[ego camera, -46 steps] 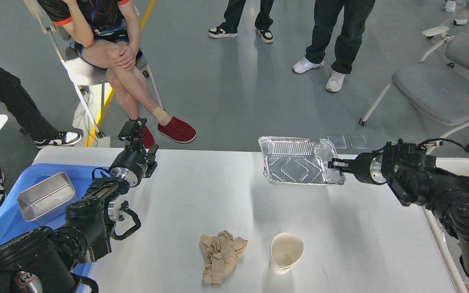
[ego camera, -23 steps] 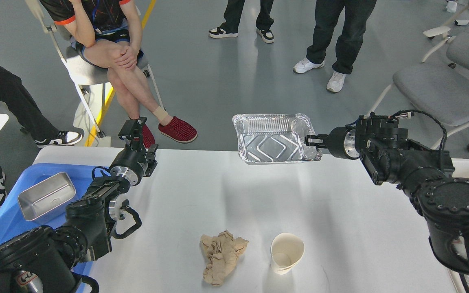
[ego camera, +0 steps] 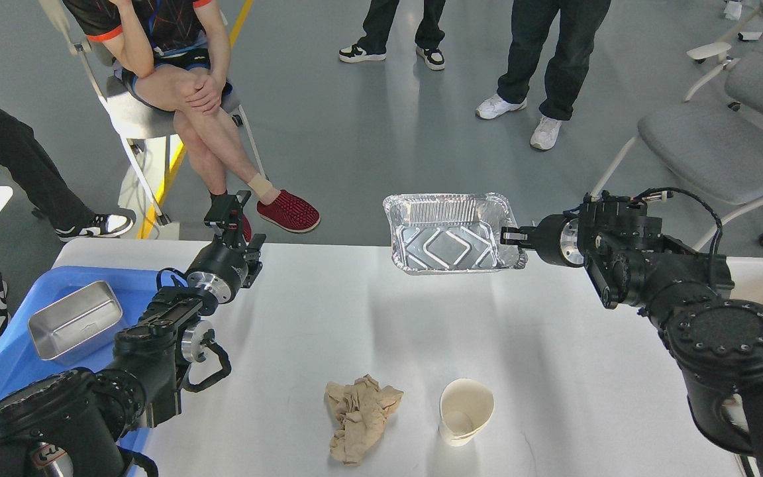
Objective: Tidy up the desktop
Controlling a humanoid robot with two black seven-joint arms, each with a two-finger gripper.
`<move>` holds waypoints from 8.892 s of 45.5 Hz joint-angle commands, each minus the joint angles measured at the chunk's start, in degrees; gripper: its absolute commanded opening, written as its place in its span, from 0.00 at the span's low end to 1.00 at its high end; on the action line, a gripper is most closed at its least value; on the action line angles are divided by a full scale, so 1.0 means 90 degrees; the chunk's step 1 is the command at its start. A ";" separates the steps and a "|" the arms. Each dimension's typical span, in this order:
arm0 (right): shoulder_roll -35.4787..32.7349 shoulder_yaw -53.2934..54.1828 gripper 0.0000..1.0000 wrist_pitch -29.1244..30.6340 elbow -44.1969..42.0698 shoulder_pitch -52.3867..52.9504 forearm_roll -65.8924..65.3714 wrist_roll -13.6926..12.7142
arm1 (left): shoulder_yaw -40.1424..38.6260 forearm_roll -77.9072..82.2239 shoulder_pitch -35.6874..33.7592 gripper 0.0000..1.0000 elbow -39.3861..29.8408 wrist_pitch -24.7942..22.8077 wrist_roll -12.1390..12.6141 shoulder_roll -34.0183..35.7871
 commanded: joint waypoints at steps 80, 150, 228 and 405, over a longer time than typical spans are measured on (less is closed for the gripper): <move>0.0365 0.0055 0.00 -0.0242 -0.0003 -0.0065 0.0235 -0.0007 | 0.5534 0.5646 -0.4510 0.97 -0.6606 -0.3157 -0.0845 0.9122; 0.0423 0.0045 0.00 -0.0242 -0.0012 0.0081 0.0235 -0.0016 | 0.6042 0.5226 -0.2967 0.95 -0.2934 -0.2844 -0.0454 -0.0205; 0.0394 0.0045 0.00 -0.0242 -0.0012 0.0189 0.0381 0.0023 | 0.6159 0.5255 -0.2137 0.37 -0.2749 -0.2034 -0.0366 -0.0684; 0.0208 0.0064 0.00 -0.0340 -0.0198 0.0179 0.0420 0.0042 | 0.5895 0.5138 -0.1883 0.78 -0.2641 -0.1946 -0.0190 -0.0655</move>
